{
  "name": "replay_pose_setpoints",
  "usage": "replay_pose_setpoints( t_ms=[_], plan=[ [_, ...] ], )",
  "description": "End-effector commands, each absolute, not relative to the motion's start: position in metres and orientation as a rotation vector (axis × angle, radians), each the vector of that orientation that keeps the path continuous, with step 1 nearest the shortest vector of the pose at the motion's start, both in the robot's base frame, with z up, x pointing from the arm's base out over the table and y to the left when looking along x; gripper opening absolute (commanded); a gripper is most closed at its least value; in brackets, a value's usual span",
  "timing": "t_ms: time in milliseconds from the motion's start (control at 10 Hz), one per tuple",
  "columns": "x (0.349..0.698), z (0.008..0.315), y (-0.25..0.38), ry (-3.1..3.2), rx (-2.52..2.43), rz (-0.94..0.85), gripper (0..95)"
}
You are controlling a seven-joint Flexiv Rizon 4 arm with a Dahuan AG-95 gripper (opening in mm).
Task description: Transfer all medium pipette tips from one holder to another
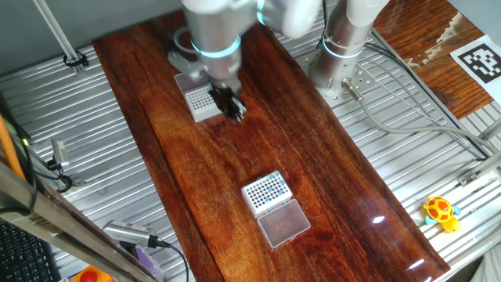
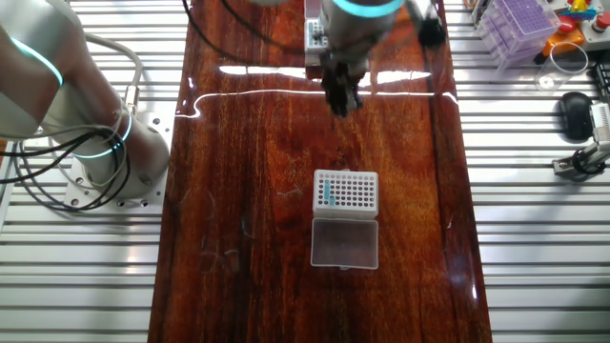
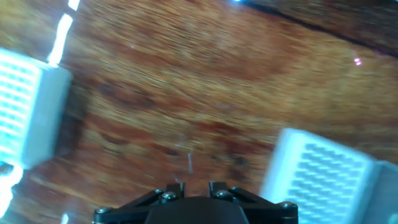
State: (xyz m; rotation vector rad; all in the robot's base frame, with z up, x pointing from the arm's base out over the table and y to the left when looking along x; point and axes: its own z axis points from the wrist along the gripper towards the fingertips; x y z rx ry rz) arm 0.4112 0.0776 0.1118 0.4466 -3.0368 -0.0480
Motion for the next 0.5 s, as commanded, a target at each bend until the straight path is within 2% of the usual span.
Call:
replay_pose_setpoints(
  t_ms=[100, 500],
  plan=[
    [0.4128, 0.1117, 0.0803, -2.975, 0.630, -0.044, 0.0],
    [0.4080, 0.1110, 0.0848, -2.938, 0.777, -0.074, 0.0]
  ],
)
